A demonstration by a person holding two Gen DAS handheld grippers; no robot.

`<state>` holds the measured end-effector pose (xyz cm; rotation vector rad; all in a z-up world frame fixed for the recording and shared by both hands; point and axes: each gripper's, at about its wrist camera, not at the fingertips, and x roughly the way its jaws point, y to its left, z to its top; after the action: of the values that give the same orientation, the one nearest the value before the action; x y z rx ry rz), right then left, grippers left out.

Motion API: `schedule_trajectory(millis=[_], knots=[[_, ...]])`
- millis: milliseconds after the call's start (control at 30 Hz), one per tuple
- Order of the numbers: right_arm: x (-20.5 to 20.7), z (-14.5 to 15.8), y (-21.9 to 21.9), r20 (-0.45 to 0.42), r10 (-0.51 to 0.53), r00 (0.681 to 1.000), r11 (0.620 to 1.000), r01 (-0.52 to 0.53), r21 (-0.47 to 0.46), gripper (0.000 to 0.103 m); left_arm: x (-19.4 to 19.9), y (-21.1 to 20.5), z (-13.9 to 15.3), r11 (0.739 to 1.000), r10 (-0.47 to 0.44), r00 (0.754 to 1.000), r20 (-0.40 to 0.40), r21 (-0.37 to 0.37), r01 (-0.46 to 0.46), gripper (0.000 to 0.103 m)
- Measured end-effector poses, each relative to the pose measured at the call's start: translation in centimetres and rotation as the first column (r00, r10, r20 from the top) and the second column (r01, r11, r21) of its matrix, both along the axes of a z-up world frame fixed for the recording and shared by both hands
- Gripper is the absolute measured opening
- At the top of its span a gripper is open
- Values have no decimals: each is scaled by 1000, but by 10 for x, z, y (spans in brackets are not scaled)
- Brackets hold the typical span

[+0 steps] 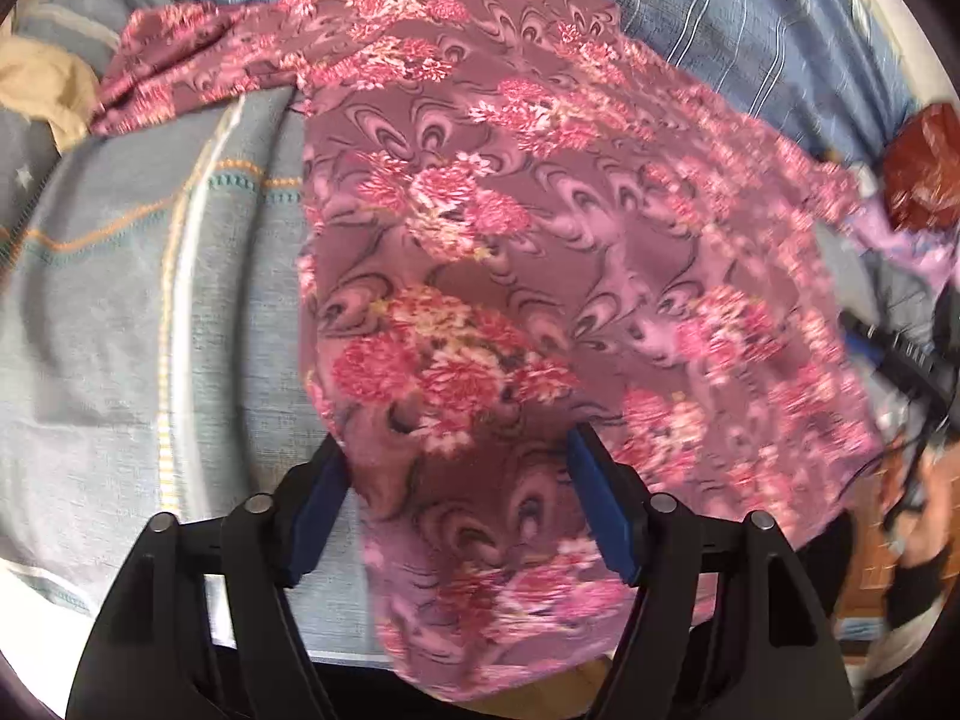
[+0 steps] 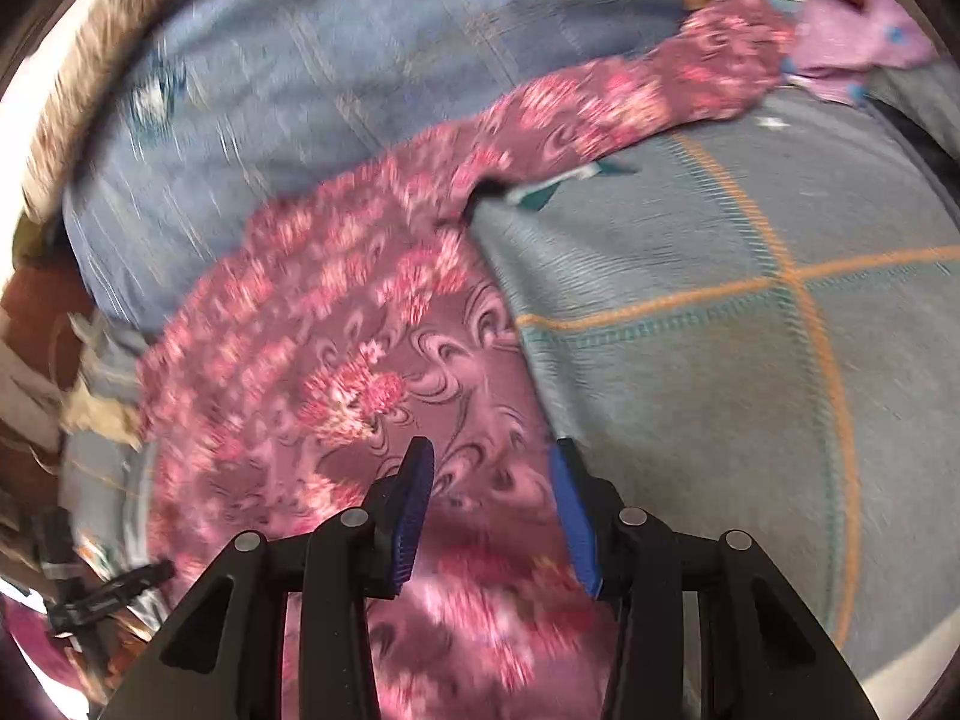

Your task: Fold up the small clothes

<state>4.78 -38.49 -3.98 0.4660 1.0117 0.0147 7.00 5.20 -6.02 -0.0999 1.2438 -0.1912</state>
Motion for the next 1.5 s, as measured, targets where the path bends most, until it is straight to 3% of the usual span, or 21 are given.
schedule_trajectory(millis=[67, 100, 133, 167, 233, 267, 333, 433, 500, 567, 633, 767, 900, 1167, 1233, 1300, 1367, 1400, 1500], knots=[[9, 2, 7, 12, 28, 1000, 996, -27, -91, 40, -1, -2, -1, 999, -3, 1000, 20, 46, 2, 63], [12, 2, 8, 4, 39, 999, 993, -39, -110, 32, -2, -3, 0, 998, -5, 1000, 26, 55, 4, 62], [14, 2, 9, 0, 47, 999, 990, -47, -133, 16, -3, -4, 0, 998, -10, 1000, 30, 60, 8, 56], [17, 2, 10, -7, 64, 998, 985, -64, -163, 5, -3, -6, 1, 998, -12, 999, 35, 61, 10, 41], [21, 2, 9, -6, 86, 996, 977, -86, -193, 4, -3, -5, 2, 997, -12, 999, 39, 71, 9, 25], [23, 3, 2, 3, 53, 999, 978, -51, -204, 4, -3, -4, 1, 996, -8, 1000, 29, 84, 6, 25], [27, -1, -8, -9, 36, 999, 989, -37, -140, 5, -5, 1, 4, 997, -9, 1000, 1, 82, 9, 25], [25, 6, -25, 16, 59, 998, 998, -59, 0, 9, -10, 10, 24, 999, -45, 999, 6, 8, 45, 25], [24, 23, -55, 74, -12, 997, 999, 8, 47, 9, -8, 10, 42, 998, -66, 997, 45, -15, 67, 33], [27, 39, -103, 124, -143, 982, 988, 136, 68, 14, 3, 6, 59, 996, -68, 994, 90, -49, 73, 65], [33, 49, -143, 143, -255, 956, 967, 250, 55, 29, 23, -4, 68, 995, -28, 991, 129, -93, 40, 74], [64, 55, -217, 138, -404, 904, 915, 402, 46, 33, 79, -42, 59, 988, -11, 996, 83, -151, 23, 74], [102, 41, -261, 115, -454, 884, 886, 433, 168, 45, 120, -90, 47, 988, -43, 996, 76, -147, 54, 74], [146, -9, -278, 60, -547, 835, 830, 531, 169, 45, 169, -144, 6, 987, -141, 989, 53, -76, 145, 74], [152, -21, -282, 65, -571, 818, 809, 547, 217, 45, 165, -150, 7, 985, -165, 979, 122, -37, 171, 77], [154, -25, -285, 80, -593, 801, 789, 558, 257, 45, 165, -154, 5, 981, -188, 974, 123, -16, 192, 77], [153, -23, -285, 93, -606, 790, 782, 570, 250, 31, 165, -154, 6, 979, -200, 971, 135, -22, 205, 77], [152, -22, -285, 103, -602, 792, 788, 567, 239, 12, 166, -154, 6, 977, -204, 970, 133, -33, 210, 77], [143, -10, -275, 132, -587, 799, 804, 556, 211, 8, 173, -144, 10, 973, -188, 975, 121, -111, 201, 77]])
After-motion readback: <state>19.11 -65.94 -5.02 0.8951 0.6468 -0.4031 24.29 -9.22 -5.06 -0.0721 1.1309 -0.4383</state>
